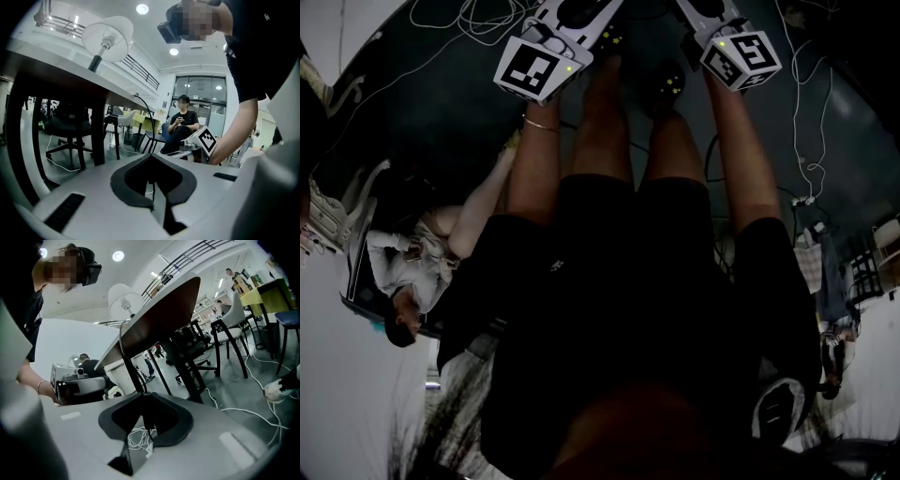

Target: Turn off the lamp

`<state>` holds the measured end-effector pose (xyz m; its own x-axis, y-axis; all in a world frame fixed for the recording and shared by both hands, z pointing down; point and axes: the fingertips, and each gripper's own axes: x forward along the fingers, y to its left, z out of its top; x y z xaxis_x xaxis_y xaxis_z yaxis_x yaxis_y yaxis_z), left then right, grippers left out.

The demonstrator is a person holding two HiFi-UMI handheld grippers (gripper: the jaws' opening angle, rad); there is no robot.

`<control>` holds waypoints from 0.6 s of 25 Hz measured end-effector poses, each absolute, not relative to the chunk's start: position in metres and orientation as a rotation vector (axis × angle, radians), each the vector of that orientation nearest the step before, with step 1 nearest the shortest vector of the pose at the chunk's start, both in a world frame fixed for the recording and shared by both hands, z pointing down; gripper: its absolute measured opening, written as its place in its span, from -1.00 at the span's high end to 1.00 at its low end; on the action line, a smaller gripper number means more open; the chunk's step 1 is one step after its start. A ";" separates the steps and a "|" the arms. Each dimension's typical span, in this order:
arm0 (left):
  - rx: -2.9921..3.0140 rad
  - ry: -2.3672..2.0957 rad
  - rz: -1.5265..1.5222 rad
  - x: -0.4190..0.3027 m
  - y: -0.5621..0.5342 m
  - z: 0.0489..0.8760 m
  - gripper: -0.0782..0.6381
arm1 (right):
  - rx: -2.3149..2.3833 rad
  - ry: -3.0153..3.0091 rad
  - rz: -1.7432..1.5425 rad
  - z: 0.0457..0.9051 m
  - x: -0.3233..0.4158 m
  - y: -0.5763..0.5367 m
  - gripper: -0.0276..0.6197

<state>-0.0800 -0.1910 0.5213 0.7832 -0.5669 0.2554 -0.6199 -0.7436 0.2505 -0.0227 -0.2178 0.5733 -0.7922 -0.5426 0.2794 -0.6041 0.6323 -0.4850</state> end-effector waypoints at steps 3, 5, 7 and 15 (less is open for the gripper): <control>2.656 -0.922 0.225 -0.083 -0.192 0.518 0.76 | 0.973 -2.738 0.871 0.575 -0.025 -0.218 0.73; 2.666 -0.919 0.228 -0.085 -0.187 0.507 0.76 | 0.986 -2.738 0.861 0.565 -0.027 -0.215 0.72; 2.672 -0.920 0.228 -0.083 -0.183 0.500 0.76 | 0.994 -2.737 0.855 0.560 -0.025 -0.213 0.72; 2.658 -0.923 0.208 -0.081 -0.187 0.504 0.76 | 1.015 -2.729 0.894 0.565 -0.019 -0.216 0.72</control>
<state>-0.0809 -0.1870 0.5037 0.7809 -0.5774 0.2383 -0.6238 -0.7406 0.2498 -0.0189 -0.2162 0.5646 -0.7738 -0.5678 0.2808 -0.6240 0.6065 -0.4927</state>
